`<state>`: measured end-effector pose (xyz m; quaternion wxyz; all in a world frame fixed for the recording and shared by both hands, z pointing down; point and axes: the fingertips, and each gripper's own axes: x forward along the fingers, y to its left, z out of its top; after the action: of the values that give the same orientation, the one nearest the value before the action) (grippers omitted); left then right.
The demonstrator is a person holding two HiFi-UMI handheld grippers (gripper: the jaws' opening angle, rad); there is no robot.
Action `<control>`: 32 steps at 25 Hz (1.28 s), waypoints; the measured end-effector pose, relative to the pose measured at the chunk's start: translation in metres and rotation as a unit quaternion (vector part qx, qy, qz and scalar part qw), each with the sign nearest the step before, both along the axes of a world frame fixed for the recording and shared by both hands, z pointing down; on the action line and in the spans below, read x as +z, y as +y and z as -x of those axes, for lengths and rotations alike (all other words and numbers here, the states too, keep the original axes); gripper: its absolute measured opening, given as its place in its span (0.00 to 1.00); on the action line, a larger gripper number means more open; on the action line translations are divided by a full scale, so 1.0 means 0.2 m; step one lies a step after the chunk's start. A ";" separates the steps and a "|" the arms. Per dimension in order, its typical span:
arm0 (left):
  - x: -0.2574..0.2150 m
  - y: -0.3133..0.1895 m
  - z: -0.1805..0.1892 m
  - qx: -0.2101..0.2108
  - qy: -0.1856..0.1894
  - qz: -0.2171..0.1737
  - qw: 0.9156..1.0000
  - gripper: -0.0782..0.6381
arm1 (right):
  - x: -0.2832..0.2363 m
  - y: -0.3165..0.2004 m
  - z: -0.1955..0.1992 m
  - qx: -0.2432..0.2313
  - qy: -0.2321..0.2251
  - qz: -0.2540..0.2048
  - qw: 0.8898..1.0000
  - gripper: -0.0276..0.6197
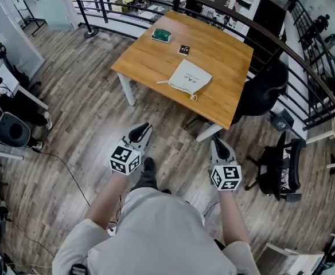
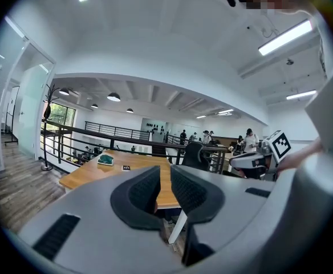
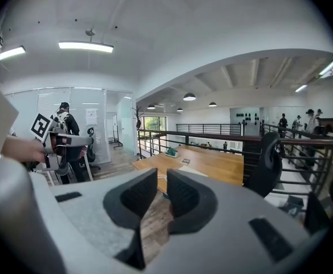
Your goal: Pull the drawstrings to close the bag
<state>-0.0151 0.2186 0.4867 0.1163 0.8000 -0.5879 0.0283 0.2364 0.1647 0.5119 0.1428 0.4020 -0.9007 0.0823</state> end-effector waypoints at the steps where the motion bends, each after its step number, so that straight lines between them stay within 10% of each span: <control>1: 0.01 -0.05 0.02 0.003 0.001 0.001 1.000 0.18 | 0.01 -0.04 0.02 0.002 0.001 0.001 1.000 0.10; 32: 0.19 -0.97 0.62 0.122 0.001 0.022 0.992 0.18 | 0.15 -0.71 0.54 0.108 0.050 0.018 0.993 0.10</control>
<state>-0.1381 0.0246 0.5240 0.1299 0.8633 -0.4847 0.0540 0.1283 0.0227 0.5422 0.1853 0.4981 -0.8420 0.0930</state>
